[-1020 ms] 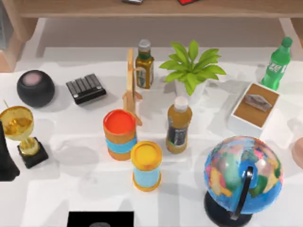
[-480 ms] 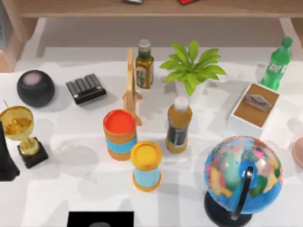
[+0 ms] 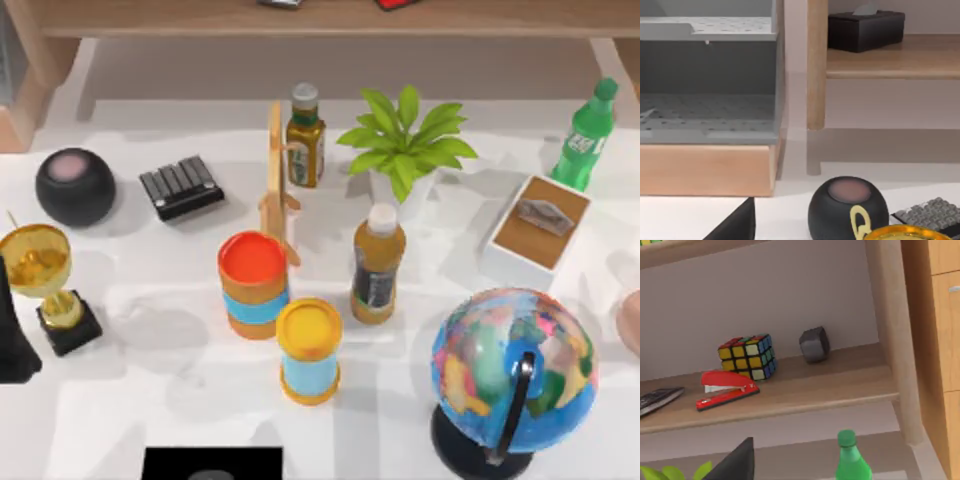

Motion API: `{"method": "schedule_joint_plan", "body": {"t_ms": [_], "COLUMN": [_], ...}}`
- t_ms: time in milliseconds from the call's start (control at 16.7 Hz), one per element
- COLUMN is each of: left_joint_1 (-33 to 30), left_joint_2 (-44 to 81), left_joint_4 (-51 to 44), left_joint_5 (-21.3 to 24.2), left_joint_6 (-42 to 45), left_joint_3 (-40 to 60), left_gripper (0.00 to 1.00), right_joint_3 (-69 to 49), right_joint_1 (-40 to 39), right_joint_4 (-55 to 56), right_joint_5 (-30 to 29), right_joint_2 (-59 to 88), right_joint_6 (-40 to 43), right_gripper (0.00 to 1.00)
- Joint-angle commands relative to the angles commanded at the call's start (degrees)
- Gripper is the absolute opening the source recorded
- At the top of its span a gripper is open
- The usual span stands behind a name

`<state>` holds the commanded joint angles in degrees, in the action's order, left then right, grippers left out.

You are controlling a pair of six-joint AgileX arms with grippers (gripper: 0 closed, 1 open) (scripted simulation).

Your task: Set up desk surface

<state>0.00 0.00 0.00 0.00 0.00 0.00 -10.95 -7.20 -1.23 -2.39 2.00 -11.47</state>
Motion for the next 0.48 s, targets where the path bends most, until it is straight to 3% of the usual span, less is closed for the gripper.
{"method": "schedule_joint_plan", "body": {"t_ms": [240, 480], "left_joint_1": [0.0, 0.0], "left_joint_2": [0.0, 0.0], "left_joint_4": [0.0, 0.0], "left_joint_5": [0.0, 0.0], "left_joint_6": [0.0, 0.0], "left_joint_3": [0.0, 0.0], "left_gripper": [1.00, 1.00], "right_joint_3": [9.7, 11.0], "right_joint_1": [6.4, 7.2], "right_joint_4": [1.1, 1.2], "right_joint_5": [2.1, 2.4], "right_joint_2": [-1.8, -2.0], "right_joint_6": [10.2, 11.5], "right_gripper": [1.00, 1.00]}}
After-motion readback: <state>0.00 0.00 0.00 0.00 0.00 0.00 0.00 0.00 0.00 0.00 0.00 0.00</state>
